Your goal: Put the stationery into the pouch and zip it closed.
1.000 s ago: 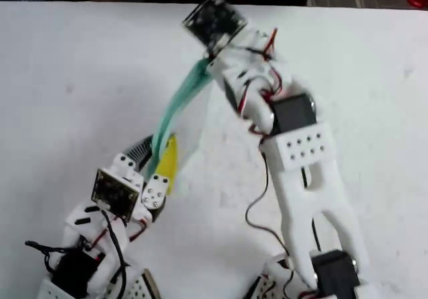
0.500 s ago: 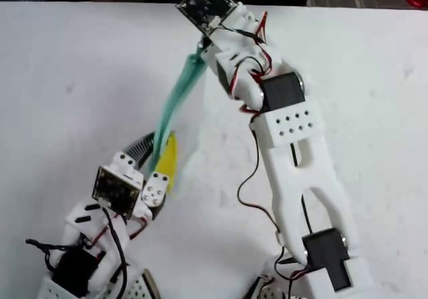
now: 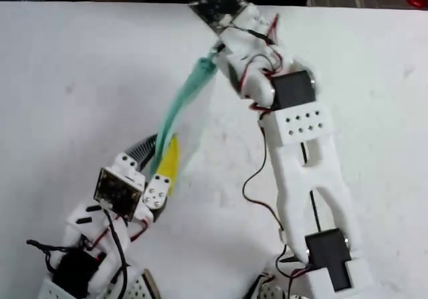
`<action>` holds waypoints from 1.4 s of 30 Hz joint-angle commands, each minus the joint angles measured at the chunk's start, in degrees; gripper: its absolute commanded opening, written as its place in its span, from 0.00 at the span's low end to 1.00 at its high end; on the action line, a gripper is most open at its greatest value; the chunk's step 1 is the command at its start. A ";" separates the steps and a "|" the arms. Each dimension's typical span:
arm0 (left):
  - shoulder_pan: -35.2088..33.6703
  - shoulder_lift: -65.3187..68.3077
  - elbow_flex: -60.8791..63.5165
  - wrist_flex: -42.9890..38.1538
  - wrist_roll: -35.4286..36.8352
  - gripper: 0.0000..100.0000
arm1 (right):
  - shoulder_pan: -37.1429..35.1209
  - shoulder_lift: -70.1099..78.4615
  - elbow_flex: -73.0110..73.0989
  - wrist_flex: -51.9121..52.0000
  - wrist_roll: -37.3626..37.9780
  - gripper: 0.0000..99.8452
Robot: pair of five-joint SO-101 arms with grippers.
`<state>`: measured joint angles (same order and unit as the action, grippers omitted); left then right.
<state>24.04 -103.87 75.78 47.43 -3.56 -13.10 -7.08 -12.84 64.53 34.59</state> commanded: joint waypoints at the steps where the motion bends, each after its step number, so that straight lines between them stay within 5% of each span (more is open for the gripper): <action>1: 1.01 -0.04 -0.35 0.88 -0.70 0.02 | 4.09 -3.74 -2.11 6.99 0.18 0.30; 9: 1.10 -0.04 1.32 0.35 -0.70 0.02 | 9.01 -17.36 -2.29 16.04 -2.64 0.21; 22: 1.10 -0.04 1.41 0.88 -0.70 0.02 | -18.15 -22.20 -2.29 17.45 -35.87 0.22; 28: 1.10 -0.04 1.49 1.93 -0.70 0.02 | -20.79 -19.91 -2.29 16.57 -51.43 0.40; 42: 1.10 -0.04 1.49 2.11 -0.70 0.02 | -20.79 -5.49 -2.37 13.05 -53.45 0.38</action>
<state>24.31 -104.48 76.75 48.40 -3.56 -33.58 -13.85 -13.27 78.77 -18.42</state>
